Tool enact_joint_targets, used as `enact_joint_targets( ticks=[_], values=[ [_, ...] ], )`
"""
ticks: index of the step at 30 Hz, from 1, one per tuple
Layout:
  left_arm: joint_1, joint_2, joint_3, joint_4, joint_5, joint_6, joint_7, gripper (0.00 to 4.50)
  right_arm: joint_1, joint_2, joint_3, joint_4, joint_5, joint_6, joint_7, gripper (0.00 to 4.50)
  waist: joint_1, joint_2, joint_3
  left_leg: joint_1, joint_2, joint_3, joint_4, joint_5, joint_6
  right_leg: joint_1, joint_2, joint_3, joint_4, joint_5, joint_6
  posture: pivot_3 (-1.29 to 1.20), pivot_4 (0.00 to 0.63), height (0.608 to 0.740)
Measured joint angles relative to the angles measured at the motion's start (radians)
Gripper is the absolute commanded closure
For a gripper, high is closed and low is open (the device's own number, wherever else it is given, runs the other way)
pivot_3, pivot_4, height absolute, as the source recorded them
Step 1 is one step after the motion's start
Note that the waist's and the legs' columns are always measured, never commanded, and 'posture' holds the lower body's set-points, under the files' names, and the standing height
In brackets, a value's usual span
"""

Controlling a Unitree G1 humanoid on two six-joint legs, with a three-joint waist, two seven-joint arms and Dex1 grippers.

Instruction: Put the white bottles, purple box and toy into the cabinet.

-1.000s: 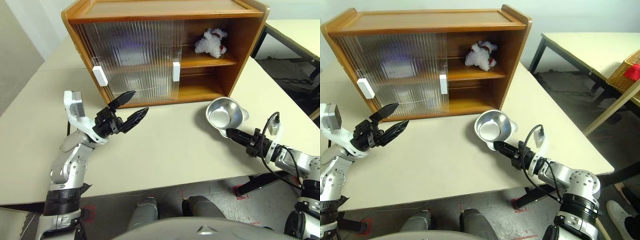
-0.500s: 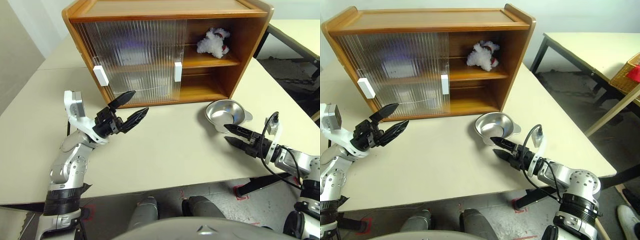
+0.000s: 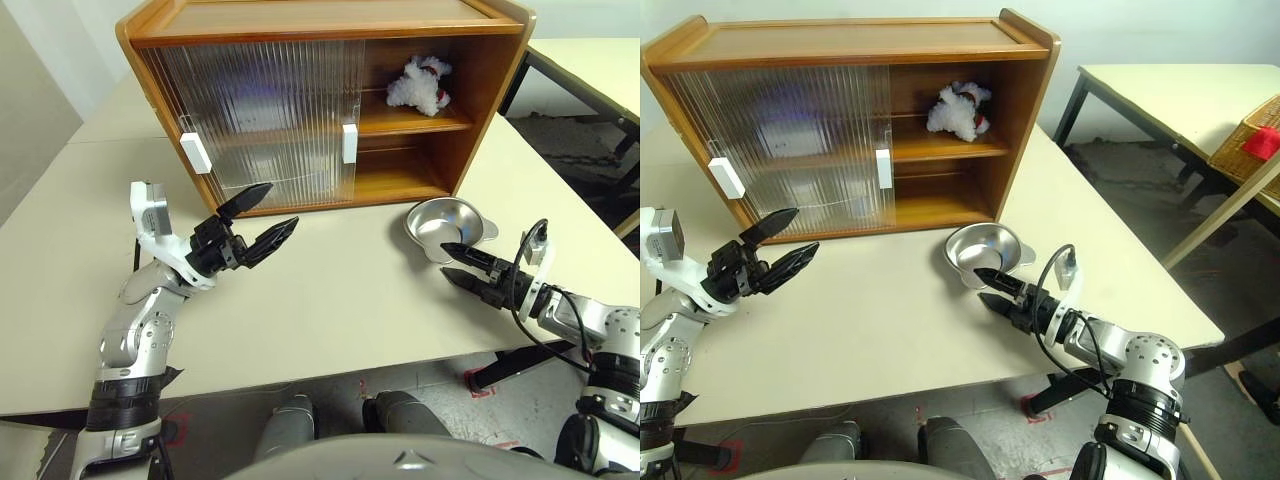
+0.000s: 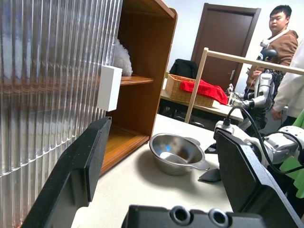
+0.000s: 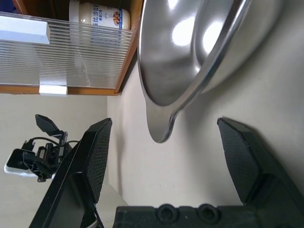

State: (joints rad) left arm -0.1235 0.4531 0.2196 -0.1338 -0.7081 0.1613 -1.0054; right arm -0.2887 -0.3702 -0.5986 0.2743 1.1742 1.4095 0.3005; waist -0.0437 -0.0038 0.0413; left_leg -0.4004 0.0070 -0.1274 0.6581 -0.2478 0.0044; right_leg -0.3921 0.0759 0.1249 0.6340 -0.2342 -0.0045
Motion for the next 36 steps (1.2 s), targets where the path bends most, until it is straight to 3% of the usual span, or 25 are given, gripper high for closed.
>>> enact_joint_targets(
  ticks=[7,8,10,19,21,32,36],
  values=[
    [0.001,0.000,0.000,0.000,0.001,0.000,0.000,0.00,-0.012,0.002,0.020,0.012,-0.016,-0.012,0.022,0.04,0.000,0.000,0.000,0.000,0.000,0.000,0.000,0.000,0.000,0.000,0.000,0.000,0.000,0.000,0.000,-0.03,0.060,0.740],
    [0.001,0.000,0.000,0.000,0.001,0.000,0.000,0.00,-0.013,0.002,0.021,0.013,-0.016,-0.013,0.026,0.22,0.001,0.000,0.000,0.000,0.000,0.000,0.000,0.000,0.000,0.000,0.000,0.000,0.000,0.000,0.000,-0.03,0.060,0.740],
    [0.001,0.000,0.000,0.000,0.001,0.000,0.000,0.00,-0.013,0.002,0.025,0.017,-0.022,-0.016,0.027,0.65,0.001,0.000,0.000,0.000,0.000,0.000,0.000,0.000,0.000,0.000,0.000,0.000,0.000,0.000,-0.001,-0.03,0.060,0.740],
    [0.001,-0.001,0.000,0.000,0.002,-0.001,0.003,0.00,-0.025,0.005,0.037,0.040,-0.042,-0.015,0.056,3.99,0.014,0.000,0.000,-0.002,0.000,0.000,0.000,0.000,0.000,-0.001,0.000,0.000,0.000,-0.002,0.000,-0.03,0.060,0.740],
    [0.001,-0.002,0.000,0.000,0.002,-0.001,0.003,0.00,-0.028,0.004,0.036,0.037,-0.041,-0.015,0.069,4.45,0.011,-0.001,-0.001,-0.001,0.000,0.000,0.000,0.000,0.000,0.000,0.000,0.000,0.000,-0.001,0.000,-0.03,0.060,0.740],
    [0.002,-0.002,0.000,0.000,0.002,-0.001,0.002,0.00,-0.029,0.006,0.035,0.037,-0.049,-0.024,0.084,4.45,0.012,-0.002,-0.001,-0.001,0.000,-0.001,0.000,-0.002,-0.003,0.000,-0.001,0.000,0.000,0.001,-0.002,-0.04,0.057,0.740],
    [0.002,-0.002,0.000,0.000,0.002,-0.002,-0.003,0.00,-0.067,0.051,-0.022,0.069,0.002,0.006,0.042,4.45,0.008,-0.001,0.000,-0.002,0.000,0.000,0.000,-0.001,-0.002,-0.002,0.000,0.001,0.000,0.001,-0.002,-0.04,0.053,0.740]
  ],
)
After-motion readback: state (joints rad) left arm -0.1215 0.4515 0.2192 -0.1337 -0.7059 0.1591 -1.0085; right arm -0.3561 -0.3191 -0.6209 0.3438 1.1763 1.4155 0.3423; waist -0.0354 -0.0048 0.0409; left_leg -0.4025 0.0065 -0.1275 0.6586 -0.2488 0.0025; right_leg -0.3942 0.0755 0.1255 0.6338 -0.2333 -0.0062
